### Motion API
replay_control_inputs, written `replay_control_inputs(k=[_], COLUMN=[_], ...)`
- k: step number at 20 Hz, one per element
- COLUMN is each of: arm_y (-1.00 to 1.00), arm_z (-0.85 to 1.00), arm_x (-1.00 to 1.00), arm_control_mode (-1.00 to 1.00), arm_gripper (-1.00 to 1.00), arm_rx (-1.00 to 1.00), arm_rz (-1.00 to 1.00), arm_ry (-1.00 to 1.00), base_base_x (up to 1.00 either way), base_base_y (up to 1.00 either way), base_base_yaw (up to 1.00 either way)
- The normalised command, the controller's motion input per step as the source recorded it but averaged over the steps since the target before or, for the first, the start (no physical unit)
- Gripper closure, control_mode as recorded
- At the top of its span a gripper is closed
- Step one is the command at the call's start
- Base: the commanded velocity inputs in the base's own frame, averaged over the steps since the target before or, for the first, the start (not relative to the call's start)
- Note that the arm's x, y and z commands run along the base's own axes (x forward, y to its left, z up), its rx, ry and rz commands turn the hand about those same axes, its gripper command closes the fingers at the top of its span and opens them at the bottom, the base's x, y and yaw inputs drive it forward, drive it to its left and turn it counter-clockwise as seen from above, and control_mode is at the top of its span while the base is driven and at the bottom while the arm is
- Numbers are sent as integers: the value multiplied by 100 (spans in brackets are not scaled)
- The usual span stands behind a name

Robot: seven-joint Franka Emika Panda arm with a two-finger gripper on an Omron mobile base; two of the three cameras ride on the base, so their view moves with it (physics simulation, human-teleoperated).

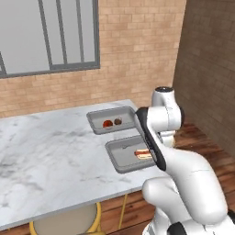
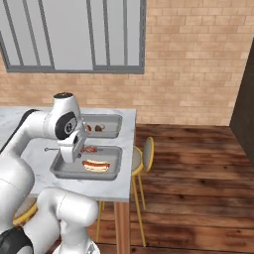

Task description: Place the cold items (tomato and mushroom) from the fridge in one tupperware on the dining counter. Place the warm items (kebab skewer and hot dog) in the stove area in another tupperware.

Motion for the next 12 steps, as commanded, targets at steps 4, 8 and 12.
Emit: replay_control_inputs(k=[4, 8, 12], arm_y=[0, -3, 0], arm_z=[-52, -52, -52], arm_x=[95, 54, 35], arm_control_mode=[-100, -100, -100], arm_gripper=[100, 100, 100], arm_rx=[0, 0, 0], arm_rz=[-4, 0, 0], arm_ry=[22, 4, 0], base_base_x=[0, 0, 0], base_base_y=[0, 0, 0], base_base_yaw=[0, 0, 0])
